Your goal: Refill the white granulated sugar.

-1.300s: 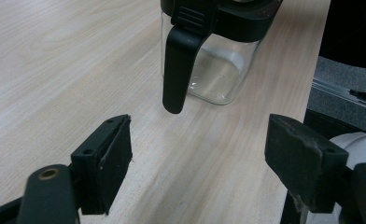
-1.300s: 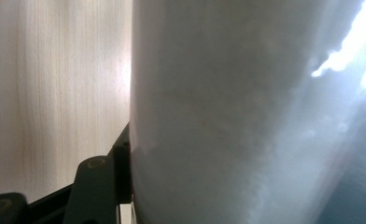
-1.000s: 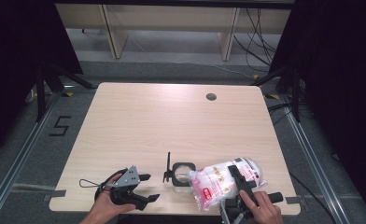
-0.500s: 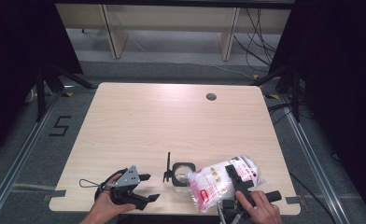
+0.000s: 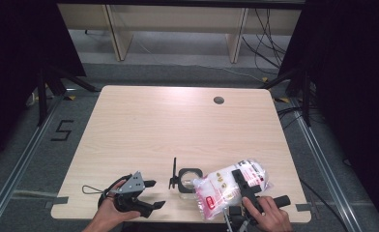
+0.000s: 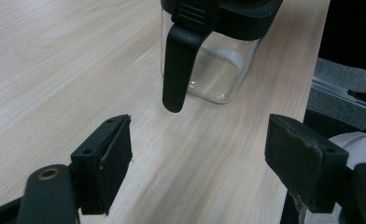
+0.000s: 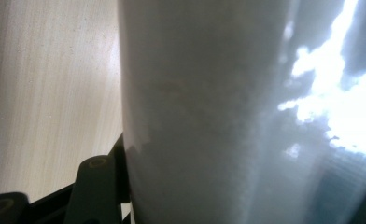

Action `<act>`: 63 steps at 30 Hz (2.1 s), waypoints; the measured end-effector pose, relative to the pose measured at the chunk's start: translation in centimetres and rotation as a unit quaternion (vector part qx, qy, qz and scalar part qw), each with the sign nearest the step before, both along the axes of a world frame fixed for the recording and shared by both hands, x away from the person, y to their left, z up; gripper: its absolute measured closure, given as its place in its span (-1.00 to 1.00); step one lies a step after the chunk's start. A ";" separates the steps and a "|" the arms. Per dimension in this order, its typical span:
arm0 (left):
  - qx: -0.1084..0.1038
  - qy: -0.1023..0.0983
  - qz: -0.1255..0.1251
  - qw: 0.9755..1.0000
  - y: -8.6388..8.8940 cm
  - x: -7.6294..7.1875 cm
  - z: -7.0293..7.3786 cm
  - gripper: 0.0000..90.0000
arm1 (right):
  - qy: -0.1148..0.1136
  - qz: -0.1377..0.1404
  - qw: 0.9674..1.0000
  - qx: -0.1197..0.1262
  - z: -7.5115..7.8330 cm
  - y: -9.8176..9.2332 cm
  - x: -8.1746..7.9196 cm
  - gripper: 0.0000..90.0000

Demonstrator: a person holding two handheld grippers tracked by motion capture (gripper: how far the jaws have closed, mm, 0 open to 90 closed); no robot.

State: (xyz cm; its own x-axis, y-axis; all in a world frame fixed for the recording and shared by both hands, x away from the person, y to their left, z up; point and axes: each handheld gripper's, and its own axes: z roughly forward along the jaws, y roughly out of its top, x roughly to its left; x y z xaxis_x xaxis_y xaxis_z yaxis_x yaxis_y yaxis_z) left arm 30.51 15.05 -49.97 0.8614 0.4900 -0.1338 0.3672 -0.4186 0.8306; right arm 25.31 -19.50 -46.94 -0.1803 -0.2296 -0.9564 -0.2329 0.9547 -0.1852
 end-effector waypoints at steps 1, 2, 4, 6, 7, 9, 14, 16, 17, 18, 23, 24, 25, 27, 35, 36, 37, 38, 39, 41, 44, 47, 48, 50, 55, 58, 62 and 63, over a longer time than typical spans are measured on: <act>0.001 0.000 0.000 1.000 0.0 0.0 0.0 -0.50 | -0.001 0.001 1.000 -0.001 0.0 0.0 0.0 -0.03; -0.004 0.000 0.003 1.000 -0.1 0.0 0.0 -0.50 | -0.002 0.001 1.000 -0.002 0.0 0.0 0.1 -0.03; -0.003 0.002 0.001 1.000 -0.1 0.0 0.0 -0.50 | -0.004 -0.004 1.000 -0.002 0.0 -0.1 0.0 -0.03; -0.005 0.002 0.001 1.000 -0.1 0.0 -0.1 -0.50 | -0.013 0.001 1.000 -0.003 0.0 -0.2 0.0 -0.03; 0.003 0.000 -0.001 1.000 0.0 0.0 0.0 -0.50 | -0.011 -0.004 1.000 -0.007 0.1 -0.1 0.0 -0.03; -0.005 0.002 0.001 1.000 -0.1 0.0 0.0 -0.50 | -0.013 -0.007 1.000 -0.006 0.1 -0.2 -0.1 -0.03; -0.003 0.002 0.000 1.000 -0.1 0.0 0.0 -0.50 | -0.026 0.006 0.999 -0.022 0.4 0.0 -0.1 -0.03; -0.001 0.003 -0.002 1.000 -0.1 0.0 0.0 -0.50 | -0.023 0.005 0.999 -0.025 0.5 0.0 -0.1 -0.03; -0.001 0.003 -0.001 1.000 -0.1 0.0 0.0 -0.50 | -0.024 0.005 0.999 -0.026 0.5 -0.1 -0.1 -0.03; 0.001 0.003 0.000 1.000 -0.1 0.0 0.1 -0.50 | -0.025 0.005 0.999 -0.026 0.5 0.0 -0.1 -0.03; -0.002 0.003 -0.003 1.000 -0.1 0.0 0.0 -0.50 | -0.022 -0.004 0.999 -0.040 0.8 0.1 -0.2 -0.03; -0.002 0.002 -0.003 1.000 -0.1 0.0 0.0 -0.50 | -0.022 -0.004 0.999 -0.039 0.8 0.1 -0.2 -0.03; 0.002 -0.006 -0.006 1.000 0.0 0.0 0.0 -0.50 | -0.021 -0.004 0.999 -0.038 0.8 0.1 -0.2 -0.03; 0.007 -0.012 -0.011 1.000 0.0 0.1 0.1 -0.50 | -0.020 -0.003 0.999 -0.033 0.7 0.0 -0.2 -0.03; 0.009 -0.015 -0.010 1.000 0.1 0.2 0.1 -0.50 | -0.018 0.008 1.000 -0.002 0.2 -0.3 0.1 -0.02; 0.008 -0.015 -0.010 1.000 0.1 0.1 0.1 -0.50 | -0.014 0.003 1.000 -0.004 0.3 -0.3 0.0 -0.02; 0.009 -0.015 -0.010 1.000 0.1 0.2 0.1 -0.50 | -0.015 0.003 1.000 -0.005 0.3 -0.3 0.0 -0.02; 0.008 -0.016 -0.012 1.000 0.1 0.2 0.1 -0.50 | -0.019 0.008 1.000 -0.008 0.3 -0.3 0.1 -0.02; 0.007 -0.015 -0.011 1.000 0.1 0.2 0.1 -0.49 | -0.020 0.008 1.000 -0.011 0.4 -0.2 0.0 -0.02; 0.010 -0.015 -0.010 1.000 0.1 0.2 0.1 -0.50 | -0.026 0.011 1.000 -0.010 0.3 -0.2 0.0 -0.02; 0.010 -0.015 -0.011 1.000 0.1 0.2 0.1 -0.50 | -0.025 0.003 1.000 -0.002 0.3 -0.2 -0.2 -0.02; -0.002 0.002 -0.001 1.000 -0.1 0.0 0.0 -0.50 | -0.034 0.006 0.999 -0.008 0.3 -0.2 -0.2 -0.02; -0.002 0.001 -0.001 1.000 -0.1 0.0 0.0 -0.50 | -0.032 0.006 0.999 -0.009 0.3 -0.2 -0.2 -0.02; -0.002 -0.001 0.004 1.000 -0.1 -0.1 0.0 -0.49 | -0.029 0.008 0.999 -0.010 0.4 -0.2 -0.2 -0.02; -0.001 -0.003 0.003 1.000 0.0 0.0 0.0 -0.50 | -0.030 0.007 0.999 -0.010 0.4 -0.2 -0.2 -0.02; 0.003 -0.007 -0.004 1.000 0.1 0.1 0.0 -0.49 | -0.029 0.008 0.999 -0.011 0.4 -0.2 -0.2 -0.02; 0.003 -0.006 -0.003 1.000 0.1 0.1 0.1 -0.49 | -0.025 0.007 1.000 -0.017 0.6 -0.2 -0.1 -0.02; 0.003 -0.006 -0.003 1.000 0.1 0.0 0.1 -0.50 | -0.025 0.008 1.000 -0.016 0.6 -0.2 -0.2 -0.02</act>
